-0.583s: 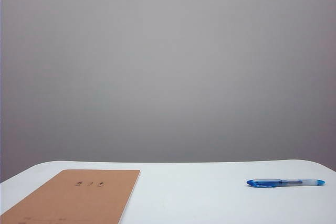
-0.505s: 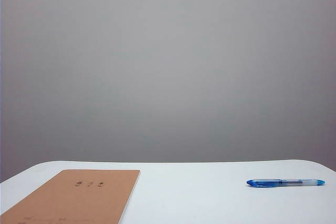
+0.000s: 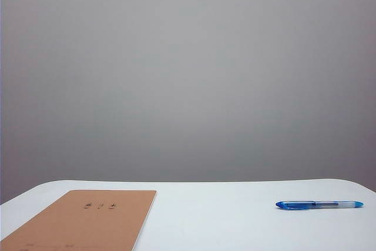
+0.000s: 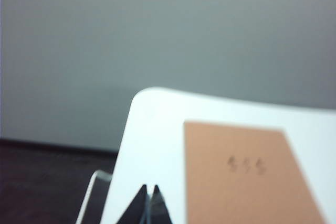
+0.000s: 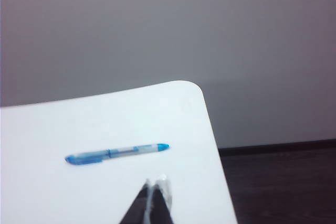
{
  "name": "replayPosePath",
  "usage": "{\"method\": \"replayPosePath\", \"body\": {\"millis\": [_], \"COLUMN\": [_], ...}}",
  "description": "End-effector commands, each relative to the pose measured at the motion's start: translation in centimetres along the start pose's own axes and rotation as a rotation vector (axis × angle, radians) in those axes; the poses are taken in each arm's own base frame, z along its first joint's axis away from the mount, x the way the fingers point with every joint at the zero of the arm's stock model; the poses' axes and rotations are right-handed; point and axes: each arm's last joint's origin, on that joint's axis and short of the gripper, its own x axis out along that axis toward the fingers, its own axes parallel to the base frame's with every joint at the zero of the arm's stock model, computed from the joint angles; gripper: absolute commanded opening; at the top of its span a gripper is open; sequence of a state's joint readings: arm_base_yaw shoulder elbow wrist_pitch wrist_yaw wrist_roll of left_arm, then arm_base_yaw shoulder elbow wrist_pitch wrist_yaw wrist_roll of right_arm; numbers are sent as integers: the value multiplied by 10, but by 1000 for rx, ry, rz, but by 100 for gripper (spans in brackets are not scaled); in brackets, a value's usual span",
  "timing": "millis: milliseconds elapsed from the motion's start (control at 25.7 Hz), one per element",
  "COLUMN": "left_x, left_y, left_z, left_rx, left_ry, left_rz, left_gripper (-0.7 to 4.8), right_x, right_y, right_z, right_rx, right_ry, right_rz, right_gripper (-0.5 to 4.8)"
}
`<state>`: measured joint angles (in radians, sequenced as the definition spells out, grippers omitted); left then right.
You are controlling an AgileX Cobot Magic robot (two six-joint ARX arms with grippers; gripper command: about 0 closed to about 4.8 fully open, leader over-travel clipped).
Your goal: Pick up a pen on the table and place it on the notebook.
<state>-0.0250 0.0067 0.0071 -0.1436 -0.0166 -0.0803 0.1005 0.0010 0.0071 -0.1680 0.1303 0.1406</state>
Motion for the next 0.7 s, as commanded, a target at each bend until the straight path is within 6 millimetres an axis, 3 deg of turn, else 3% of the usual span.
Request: {"method": "replayPosePath", "body": {"millis": [39, 350, 467, 700], "left_x": [-8, -7, 13, 60], "left_y": [-2, -8, -14, -19], "left_z": [33, 93, 135, 177], "left_rx": [-54, -32, 61, 206], "left_ry": [-173, -144, -63, 63], "left_rz": [-11, -31, -101, -144], "left_gripper": [-5, -6, -6, -5], "right_x": [-1, -9, -18, -24], "right_y": [1, 2, 1, 4], "right_z": [14, 35, 54, 85], "right_rx": [58, 110, 122, 47], "right_ry": [-148, -210, -282, -388], "right_rz": [-6, -19, -86, -115], "right_gripper": [-6, -6, -6, -6]}}
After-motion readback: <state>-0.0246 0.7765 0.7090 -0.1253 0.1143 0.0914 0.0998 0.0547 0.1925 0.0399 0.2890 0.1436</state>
